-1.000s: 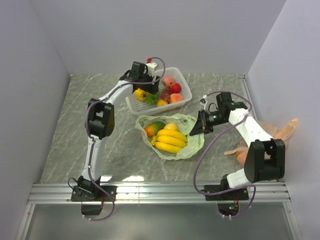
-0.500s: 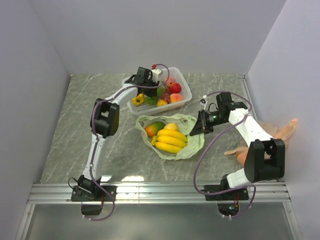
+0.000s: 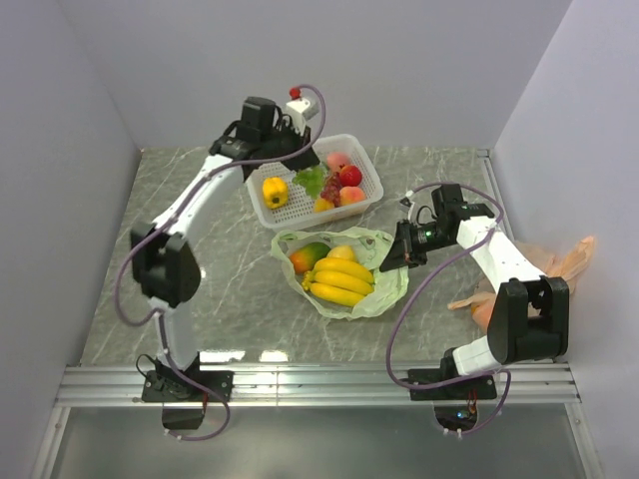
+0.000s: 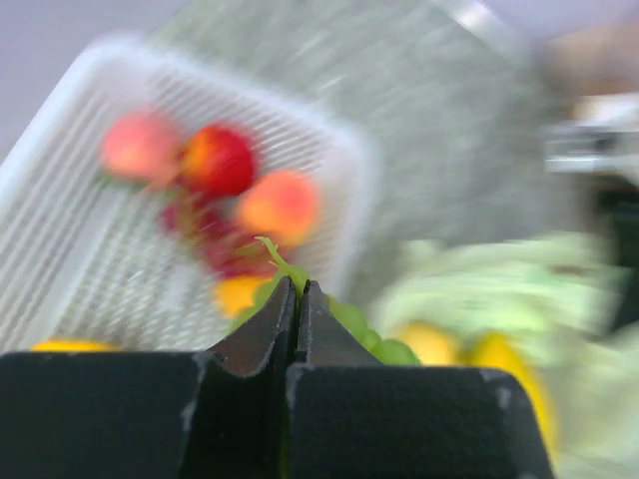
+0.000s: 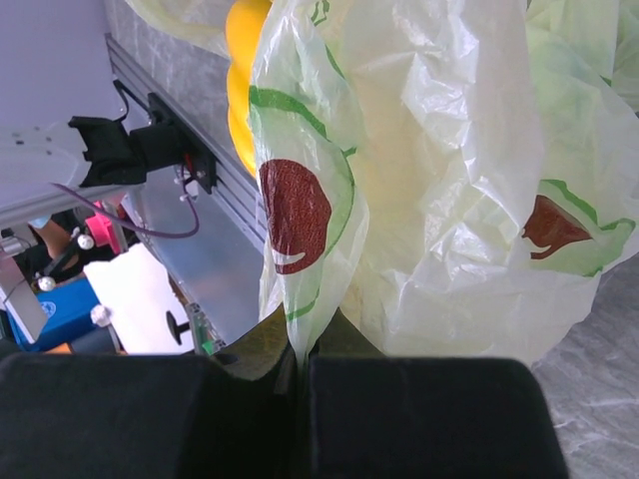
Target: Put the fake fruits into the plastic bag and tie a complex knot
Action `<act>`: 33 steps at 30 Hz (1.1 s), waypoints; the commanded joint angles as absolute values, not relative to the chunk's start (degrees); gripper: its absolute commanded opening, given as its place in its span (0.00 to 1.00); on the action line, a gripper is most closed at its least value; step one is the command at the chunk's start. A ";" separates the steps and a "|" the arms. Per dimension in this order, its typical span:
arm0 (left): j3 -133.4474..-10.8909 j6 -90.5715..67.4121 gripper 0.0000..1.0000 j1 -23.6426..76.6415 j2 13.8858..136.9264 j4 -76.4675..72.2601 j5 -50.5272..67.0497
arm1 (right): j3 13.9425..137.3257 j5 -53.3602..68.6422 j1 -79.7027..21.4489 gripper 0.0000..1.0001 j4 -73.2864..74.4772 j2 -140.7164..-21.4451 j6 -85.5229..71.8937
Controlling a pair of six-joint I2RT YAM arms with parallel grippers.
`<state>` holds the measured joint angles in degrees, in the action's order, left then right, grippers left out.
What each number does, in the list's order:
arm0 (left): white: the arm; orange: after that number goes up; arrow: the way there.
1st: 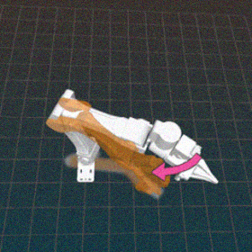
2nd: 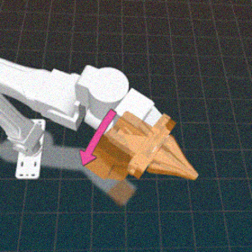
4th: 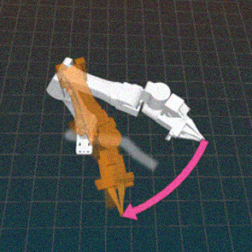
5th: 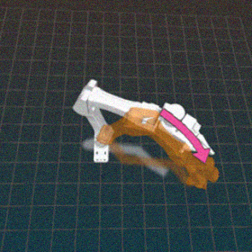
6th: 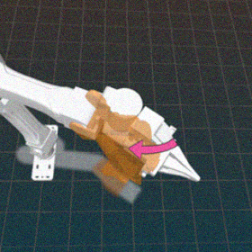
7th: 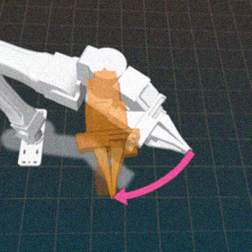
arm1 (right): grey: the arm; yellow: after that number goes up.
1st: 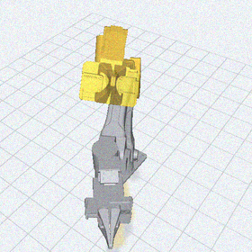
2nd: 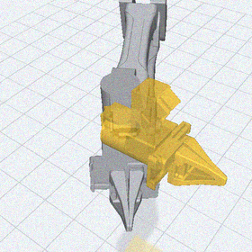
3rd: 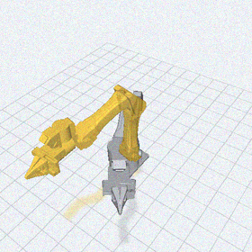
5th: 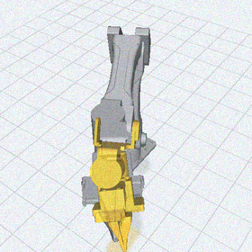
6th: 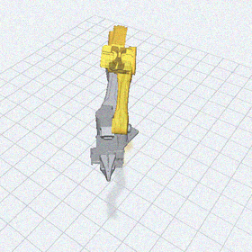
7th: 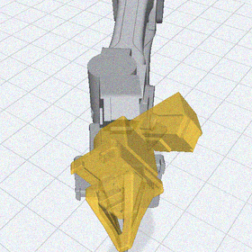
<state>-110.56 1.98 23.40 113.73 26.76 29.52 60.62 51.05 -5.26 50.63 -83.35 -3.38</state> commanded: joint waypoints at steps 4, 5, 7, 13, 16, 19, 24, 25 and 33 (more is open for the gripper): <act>-100.56 -6.75 0.00 29.79 102.22 24.09 45.25 | 62.84 52.73 -3.78 0.00 51.50 -83.05 -3.69; -99.07 -7.55 0.00 30.66 100.82 23.04 47.00 | 63.10 52.91 -3.69 0.00 51.85 -83.40 -3.60; -95.02 -8.87 0.00 33.65 99.85 20.14 48.16 | 63.72 53.43 -3.34 0.00 52.29 -83.67 -3.52; -88.33 -13.18 0.00 38.93 100.71 11.44 50.81 | 63.98 53.70 -2.37 0.00 53.52 -83.41 -2.46; -87.80 -13.36 0.00 40.95 102.91 10.20 48.87 | 63.46 53.70 -2.02 0.00 53.70 -82.88 -2.29; -87.63 -13.79 0.00 42.01 106.25 9.59 45.45 | 62.93 53.61 -2.02 0.00 54.23 -82.18 -1.50; -87.27 -14.15 0.00 45.25 109.60 5.97 43.60 | 62.40 53.52 -1.85 0.00 55.02 -82.00 -0.62; -87.54 -12.50 0.01 45.70 109.86 6.67 43.33 | 62.49 53.61 -1.85 0.00 55.02 -82.09 -0.62; -89.56 -0.97 0.79 44.75 105.83 19.42 35.43 | 62.67 52.12 -1.14 0.00 56.16 -81.47 1.23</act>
<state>-87.18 -6.52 46.63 110.50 16.14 40.29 61.91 52.42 -1.67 55.24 -83.48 -0.38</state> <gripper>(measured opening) 0.762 0.007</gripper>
